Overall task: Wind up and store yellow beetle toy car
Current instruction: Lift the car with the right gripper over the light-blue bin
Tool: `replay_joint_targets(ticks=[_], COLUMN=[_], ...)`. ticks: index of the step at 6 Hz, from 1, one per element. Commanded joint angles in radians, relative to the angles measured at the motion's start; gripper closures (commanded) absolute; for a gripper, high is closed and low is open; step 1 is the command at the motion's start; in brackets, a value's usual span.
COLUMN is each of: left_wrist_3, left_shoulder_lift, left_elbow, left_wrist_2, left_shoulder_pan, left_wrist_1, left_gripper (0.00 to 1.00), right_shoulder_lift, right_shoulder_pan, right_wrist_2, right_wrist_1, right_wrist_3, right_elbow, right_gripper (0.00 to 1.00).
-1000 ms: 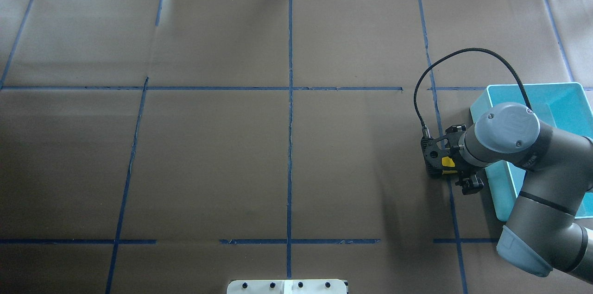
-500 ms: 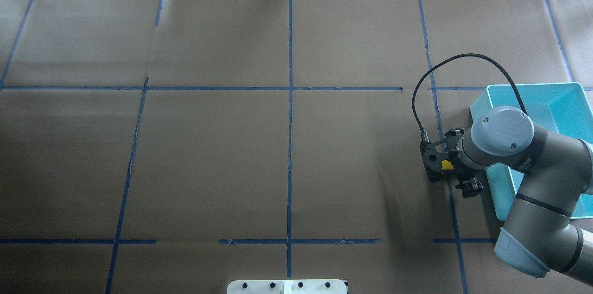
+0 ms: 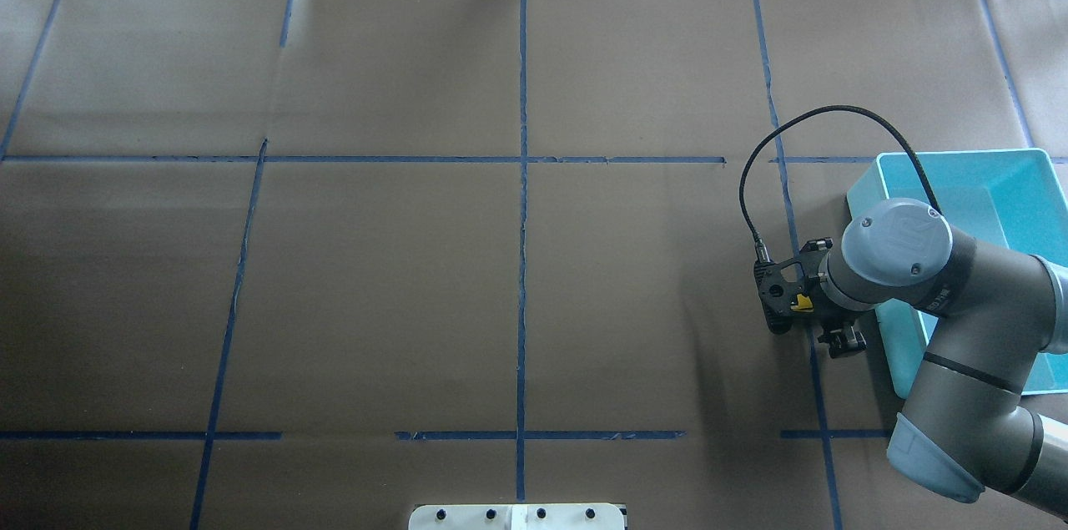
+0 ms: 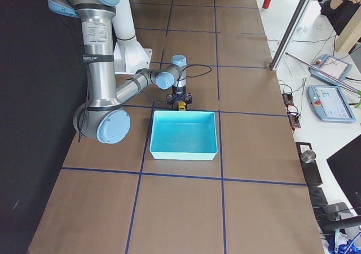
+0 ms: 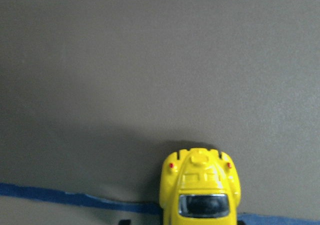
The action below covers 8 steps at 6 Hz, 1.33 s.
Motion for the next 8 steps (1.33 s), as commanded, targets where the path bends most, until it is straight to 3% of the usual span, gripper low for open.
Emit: replay_joint_targets(ticks=[1,2,3,4,5,6,8], left_wrist_3=[0.0,0.0,0.0,0.0,0.0,0.0,0.0], left_shoulder_lift=[-0.001,-0.001,-0.003,-0.003,-0.001,-0.001,-0.001], left_elbow=[0.0,0.0,0.0,0.0,0.0,0.0,0.0], left_wrist_2=[0.0,0.0,0.0,0.0,0.0,0.0,0.002], left_shoulder_pan=[0.0,0.0,0.0,0.0,0.0,0.0,0.0], left_wrist_1=[0.0,0.0,0.0,0.0,0.0,0.0,0.0], left_gripper=[0.0,0.0,0.0,0.0,0.0,0.0,0.0], right_shoulder_lift=[0.009,0.008,0.008,0.006,0.011,0.016,-0.033], right_shoulder_pan=[0.027,0.04,0.059,0.085,0.12,0.183,0.24], right_wrist_2=[0.012,0.012,0.012,0.021,0.053,0.073,0.075], right_wrist_1=[-0.002,-0.003,-0.012,-0.05,-0.179,-0.234,-0.248], right_wrist_3=[-0.005,-0.006,-0.049,-0.051,-0.055,-0.102,-0.172], right_elbow=[0.009,0.02,0.035,0.085,0.171,0.214,0.233], right_gripper=[0.59,0.72,0.75,0.75,0.75,0.74,0.72])
